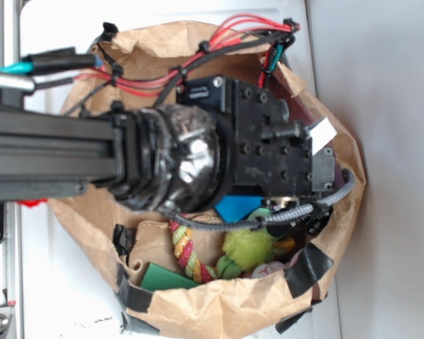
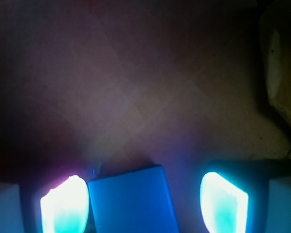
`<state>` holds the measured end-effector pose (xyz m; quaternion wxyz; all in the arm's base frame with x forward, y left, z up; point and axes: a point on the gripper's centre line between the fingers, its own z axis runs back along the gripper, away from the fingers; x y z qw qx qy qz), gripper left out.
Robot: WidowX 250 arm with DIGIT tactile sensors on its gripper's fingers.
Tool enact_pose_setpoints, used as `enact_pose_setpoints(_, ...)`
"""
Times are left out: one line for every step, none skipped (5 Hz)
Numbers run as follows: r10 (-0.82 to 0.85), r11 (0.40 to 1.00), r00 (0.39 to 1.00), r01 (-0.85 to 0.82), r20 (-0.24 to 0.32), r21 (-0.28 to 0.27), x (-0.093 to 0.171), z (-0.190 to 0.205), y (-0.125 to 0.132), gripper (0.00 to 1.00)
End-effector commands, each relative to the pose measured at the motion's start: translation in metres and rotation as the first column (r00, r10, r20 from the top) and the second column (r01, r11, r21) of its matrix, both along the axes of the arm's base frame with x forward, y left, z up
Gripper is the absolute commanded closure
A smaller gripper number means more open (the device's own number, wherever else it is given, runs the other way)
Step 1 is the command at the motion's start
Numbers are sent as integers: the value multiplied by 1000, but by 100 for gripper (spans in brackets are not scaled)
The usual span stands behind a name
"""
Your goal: Grab the blue block.
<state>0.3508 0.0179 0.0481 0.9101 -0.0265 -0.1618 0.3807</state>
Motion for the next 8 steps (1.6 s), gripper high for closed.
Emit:
enact_pose_setpoints(-38, 999, 999, 37, 36, 18, -2, 9, -1, 0)
enact_pose_setpoints(-66, 998, 997, 65, 29, 21, -13, 10, -5, 0)
enact_pose_setpoints(-79, 996, 996, 78, 41, 32, -19, 9, -7, 0)
enact_pose_setpoints(-86, 995, 995, 84, 45, 45, -21, 8, -9, 0)
enact_pose_setpoints(-71, 997, 996, 69, 47, 45, -22, 8, -10, 94)
enact_pose_setpoints(-49, 998, 997, 46, 66, 54, -24, 9, -9, 100)
enact_pose_setpoints(-40, 998, 996, 35, 80, 58, -23, 9, -7, 100)
enact_pose_setpoints(-17, 998, 994, 10, 106, 69, -22, 11, -4, 100)
